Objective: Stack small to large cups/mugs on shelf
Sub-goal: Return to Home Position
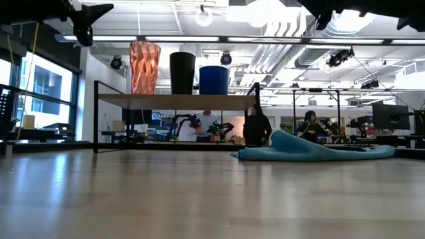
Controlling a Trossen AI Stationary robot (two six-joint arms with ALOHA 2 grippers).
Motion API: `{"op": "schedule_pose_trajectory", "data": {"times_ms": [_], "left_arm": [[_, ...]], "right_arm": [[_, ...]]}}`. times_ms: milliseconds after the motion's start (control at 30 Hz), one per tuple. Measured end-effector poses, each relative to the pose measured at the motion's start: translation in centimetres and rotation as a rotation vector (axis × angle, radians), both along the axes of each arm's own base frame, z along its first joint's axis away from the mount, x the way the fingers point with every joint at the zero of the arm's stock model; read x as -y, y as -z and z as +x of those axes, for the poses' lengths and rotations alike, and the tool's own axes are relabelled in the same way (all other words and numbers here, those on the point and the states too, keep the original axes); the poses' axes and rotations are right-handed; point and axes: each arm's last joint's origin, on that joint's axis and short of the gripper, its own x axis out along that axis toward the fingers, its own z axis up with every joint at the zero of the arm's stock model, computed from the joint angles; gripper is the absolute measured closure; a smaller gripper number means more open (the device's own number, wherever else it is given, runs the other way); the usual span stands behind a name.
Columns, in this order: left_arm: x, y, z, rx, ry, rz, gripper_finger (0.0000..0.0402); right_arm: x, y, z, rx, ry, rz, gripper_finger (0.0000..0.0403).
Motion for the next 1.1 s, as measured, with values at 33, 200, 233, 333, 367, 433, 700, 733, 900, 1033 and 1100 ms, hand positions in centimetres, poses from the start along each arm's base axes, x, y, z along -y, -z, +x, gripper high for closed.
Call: {"op": "schedule_pose_trajectory", "data": {"times_ms": [33, 200, 233, 333, 367, 433, 700, 733, 900, 1033, 1100], "left_arm": [[0.0, -0.1, 0.0, 0.009, 0.005, -0.002, 0.0208], [0.5, -0.3, 0.3, 0.032, 0.042, 0.009, 0.0208], [0.7, -0.3, 0.4, 0.033, 0.046, 0.011, 0.0208], [1.1, 0.0, 0.8, 0.037, 0.053, 0.016, 0.0208], [1.3, 0.3, 1.0, 0.034, 0.051, 0.010, 0.0208], [1.5, 1.0, 1.4, 0.021, 0.039, -0.006, 0.0208], [2.8, 3.8, 2.7, 0.033, 0.009, -0.008, 0.0208], [2.9, 4.0, 2.7, 0.033, -0.004, 0.005, 0.0208], [2.9, 4.9, 2.9, -0.008, -0.053, 0.009, 0.0208], [3.0, 5.2, 2.9, -0.022, -0.012, 0.015, 0.0208], [3.1, 5.6, 2.9, -0.053, 0.015, 0.017, 0.0208]], "right_arm": [[0.0, -0.1, -0.1, 0.004, 0.000, 0.000, 0.0203], [0.0, -0.5, -0.9, 0.022, 0.000, -0.006, 0.0203], [0.0, -0.5, -1.0, 0.019, 0.000, -0.006, 0.0203], [0.0, -0.6, -1.5, 0.009, 0.000, -0.005, 0.0203], [0.0, -0.6, -1.6, 0.008, 0.000, -0.005, 0.0203], [0.0, -0.6, -1.7, 0.006, 0.000, -0.005, 0.0203], [0.0, -0.3, -1.7, -0.030, -0.006, 0.017, 0.0203], [0.0, -0.3, -1.7, -0.031, -0.006, 0.017, 0.0203], [0.0, -0.3, -1.8, -0.027, -0.007, 0.022, 0.0203], [0.0, -0.4, -2.0, -0.019, -0.013, 0.042, 0.0203], [0.0, -0.5, -2.2, -0.013, -0.013, 0.042, 0.0203]]}}
